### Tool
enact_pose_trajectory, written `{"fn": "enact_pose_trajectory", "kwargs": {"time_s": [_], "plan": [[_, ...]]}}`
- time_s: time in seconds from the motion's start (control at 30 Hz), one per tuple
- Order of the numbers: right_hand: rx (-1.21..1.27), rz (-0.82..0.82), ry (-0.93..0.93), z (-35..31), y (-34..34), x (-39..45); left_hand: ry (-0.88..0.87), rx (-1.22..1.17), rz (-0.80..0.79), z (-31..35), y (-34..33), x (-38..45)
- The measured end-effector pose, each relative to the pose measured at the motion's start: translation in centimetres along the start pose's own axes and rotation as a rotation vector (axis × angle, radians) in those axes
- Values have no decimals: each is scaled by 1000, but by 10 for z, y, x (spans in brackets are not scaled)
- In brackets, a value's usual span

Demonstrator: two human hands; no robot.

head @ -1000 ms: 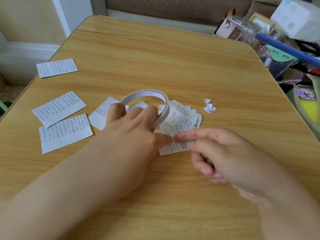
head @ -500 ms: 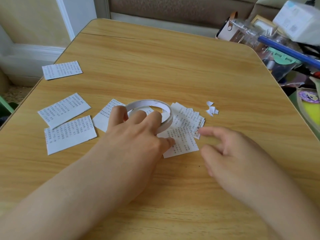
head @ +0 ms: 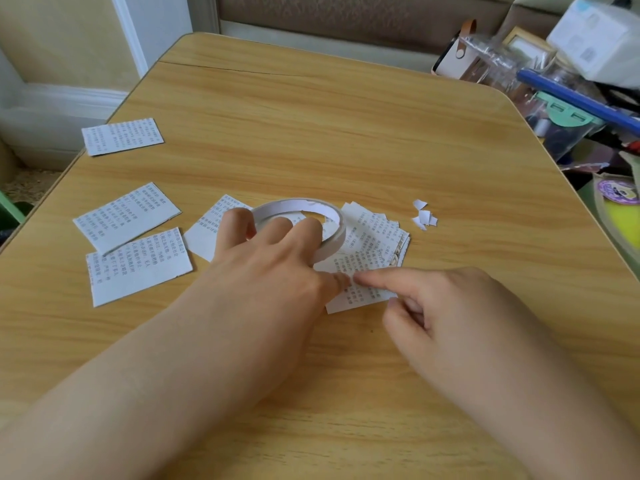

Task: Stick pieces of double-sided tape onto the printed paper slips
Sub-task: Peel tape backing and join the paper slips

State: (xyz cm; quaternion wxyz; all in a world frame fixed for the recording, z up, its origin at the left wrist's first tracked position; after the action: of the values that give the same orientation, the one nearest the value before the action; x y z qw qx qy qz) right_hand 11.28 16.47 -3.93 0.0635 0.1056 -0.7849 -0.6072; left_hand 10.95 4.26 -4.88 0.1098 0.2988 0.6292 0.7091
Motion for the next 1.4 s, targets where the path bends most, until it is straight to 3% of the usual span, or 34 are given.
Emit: {"fn": "enact_pose_trajectory", "kwargs": {"time_s": [0.37, 0.67, 0.97, 1.13, 1.27, 1.4], "plan": [[281, -181, -7, 22, -13, 8, -12, -59, 22, -16, 2, -6], [405, -249, -21, 28, -17, 9, 80, -109, 188, -33, 25, -5], [438, -263, -32, 30, -18, 9, 16, -84, 106, -26, 7, -4], [608, -330, -70, 32, -18, 6, 22, -86, 112, -24, 9, -3], [788, -174, -237, 48, -11, 12, 42, -104, 117, -23, 9, -2], [778, 16, -296, 57, 0, 15, 69, -188, 167, -23, 9, -1]]}}
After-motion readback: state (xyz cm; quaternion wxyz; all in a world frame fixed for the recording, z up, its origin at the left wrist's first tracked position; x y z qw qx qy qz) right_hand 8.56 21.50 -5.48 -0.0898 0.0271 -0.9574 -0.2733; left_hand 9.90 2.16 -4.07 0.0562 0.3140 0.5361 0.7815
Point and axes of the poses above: each hand's wrist, its own x-axis towards the middle knuckle, its own y-axis out of the back of the hand, z = x × y, the point moved 7 cm from there along x, towards the middle knuckle, and after that the axes turned 2 degrees about -x, right-handed, at the moved point
